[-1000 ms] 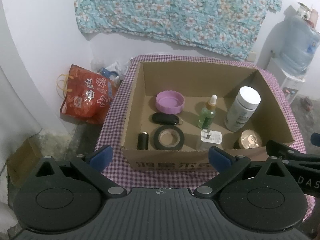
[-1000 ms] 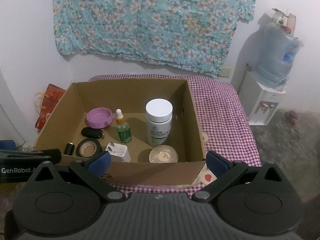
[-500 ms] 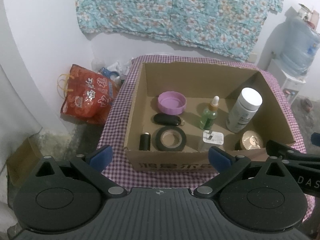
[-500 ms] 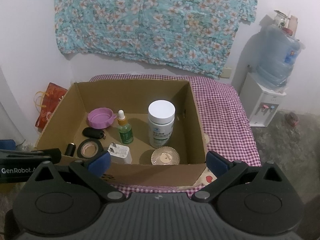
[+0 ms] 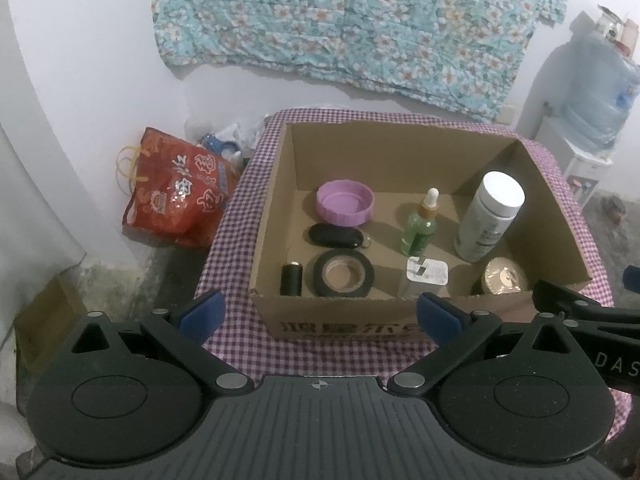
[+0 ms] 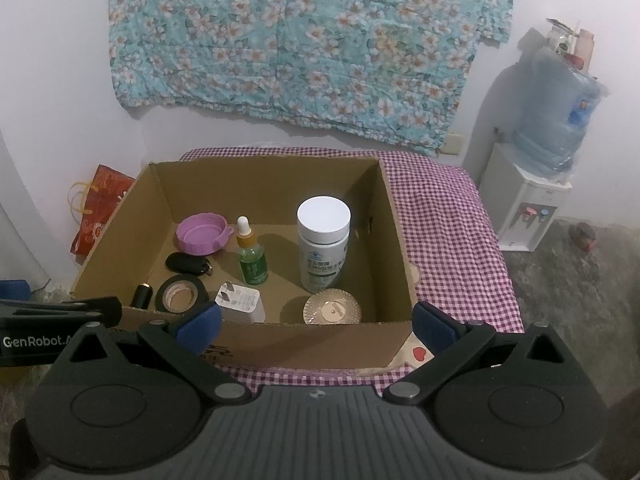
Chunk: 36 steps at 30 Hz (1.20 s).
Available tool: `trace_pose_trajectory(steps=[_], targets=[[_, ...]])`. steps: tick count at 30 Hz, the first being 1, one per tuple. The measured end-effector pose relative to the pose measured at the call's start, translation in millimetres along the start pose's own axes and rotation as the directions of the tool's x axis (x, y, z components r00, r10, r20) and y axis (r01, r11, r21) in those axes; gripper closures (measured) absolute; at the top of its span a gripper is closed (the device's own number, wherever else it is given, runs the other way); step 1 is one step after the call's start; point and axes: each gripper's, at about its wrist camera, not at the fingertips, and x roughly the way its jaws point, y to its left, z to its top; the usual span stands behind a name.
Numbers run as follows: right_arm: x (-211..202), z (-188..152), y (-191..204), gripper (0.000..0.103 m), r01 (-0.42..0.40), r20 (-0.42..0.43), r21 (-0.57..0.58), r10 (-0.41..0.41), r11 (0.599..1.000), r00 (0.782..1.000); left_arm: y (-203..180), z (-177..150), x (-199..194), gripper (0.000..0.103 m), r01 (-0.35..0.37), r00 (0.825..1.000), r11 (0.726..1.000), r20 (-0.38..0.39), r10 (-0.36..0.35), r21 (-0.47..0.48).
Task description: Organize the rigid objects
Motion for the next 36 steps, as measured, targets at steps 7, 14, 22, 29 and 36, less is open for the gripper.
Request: trace_pose_trajectory(steps=[7, 14, 22, 29, 36], targets=[[-1, -2, -3, 0.000, -0.001, 0.000, 0.007, 0.001, 1.000, 1.000, -2, -1, -2, 0.001, -0.002, 1.000, 1.000, 0.002, 0.002, 0.001], [-2, -4, -5, 0.000, 0.000, -0.001, 0.010, 0.000, 1.000, 1.000, -2, -1, -2, 0.001, -0.004, 1.000, 1.000, 0.001, 0.004, 0.001], [-3, -7, -8, 0.000, 0.001, -0.002, 0.014, -0.001, 1.000, 1.000, -4, -2, -2, 0.001, -0.004, 1.000, 1.000, 0.000, 0.004, 0.001], [-3, -7, -9, 0.000, 0.000, -0.002, 0.013, 0.000, 1.000, 1.000, -4, -2, -2, 0.001, -0.003, 1.000, 1.000, -0.001, 0.003, 0.001], [-4, -8, -12, 0.000, 0.001, -0.003, 0.016, -0.001, 1.000, 1.000, -4, -2, -3, 0.001, -0.003, 1.000, 1.000, 0.000, 0.003, 0.000]])
